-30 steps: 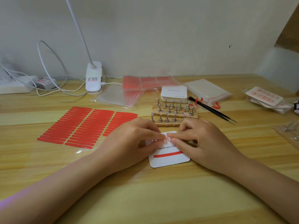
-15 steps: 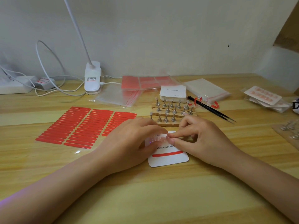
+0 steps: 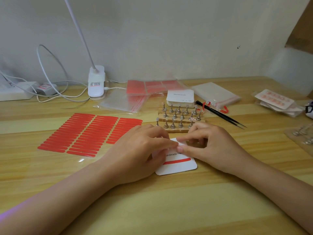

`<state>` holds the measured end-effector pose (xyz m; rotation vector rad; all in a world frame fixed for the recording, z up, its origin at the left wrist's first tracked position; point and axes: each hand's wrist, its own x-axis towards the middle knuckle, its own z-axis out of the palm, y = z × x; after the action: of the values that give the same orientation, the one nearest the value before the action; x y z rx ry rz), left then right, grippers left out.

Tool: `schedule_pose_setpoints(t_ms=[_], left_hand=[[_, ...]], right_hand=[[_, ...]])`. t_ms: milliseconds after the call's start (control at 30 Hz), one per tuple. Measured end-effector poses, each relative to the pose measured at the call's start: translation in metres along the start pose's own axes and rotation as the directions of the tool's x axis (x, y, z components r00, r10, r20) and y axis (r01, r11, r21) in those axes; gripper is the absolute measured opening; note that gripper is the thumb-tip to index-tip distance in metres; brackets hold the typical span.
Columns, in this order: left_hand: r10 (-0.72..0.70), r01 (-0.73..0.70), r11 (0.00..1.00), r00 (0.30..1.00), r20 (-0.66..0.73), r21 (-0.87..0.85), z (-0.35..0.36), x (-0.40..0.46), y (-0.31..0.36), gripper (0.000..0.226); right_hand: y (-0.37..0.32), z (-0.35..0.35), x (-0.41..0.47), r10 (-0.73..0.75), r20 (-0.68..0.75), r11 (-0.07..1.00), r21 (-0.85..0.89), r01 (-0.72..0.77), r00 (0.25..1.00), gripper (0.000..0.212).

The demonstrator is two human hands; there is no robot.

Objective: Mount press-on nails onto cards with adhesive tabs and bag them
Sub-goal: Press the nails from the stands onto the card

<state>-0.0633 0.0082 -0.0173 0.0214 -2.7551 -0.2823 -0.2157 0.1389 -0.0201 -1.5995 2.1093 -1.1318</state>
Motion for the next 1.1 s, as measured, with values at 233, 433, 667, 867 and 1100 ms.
schedule_pose_setpoints(t_ms=[233,433,667,867,1100], left_hand=[[-0.048,0.048,0.998,0.999,0.010,-0.026,-0.001,0.002,0.000,0.030],[-0.050,0.050,0.999,0.999,0.001,-0.009,0.000,0.002,0.004,0.029],[-0.077,0.077,0.997,0.997,-0.012,-0.021,0.001,0.000,0.003,0.031],[-0.042,0.042,0.999,0.999,0.001,-0.034,0.000,0.002,0.004,0.026],[-0.050,0.050,0.999,0.998,0.033,-0.004,-0.003,0.005,0.006,0.026]], right_hand=[[0.000,-0.004,0.000,0.049,-0.231,0.989,0.144,-0.016,0.972,0.027],[-0.002,-0.006,0.000,0.146,-0.389,0.955,0.296,-0.026,0.910,0.032],[0.008,-0.007,0.005,0.212,-0.397,0.946,0.313,-0.085,0.893,0.035],[0.010,-0.006,0.006,0.185,-0.373,0.964,0.251,-0.093,0.909,0.034],[0.015,-0.005,0.007,0.155,-0.357,0.978,0.189,-0.091,0.921,0.027]])
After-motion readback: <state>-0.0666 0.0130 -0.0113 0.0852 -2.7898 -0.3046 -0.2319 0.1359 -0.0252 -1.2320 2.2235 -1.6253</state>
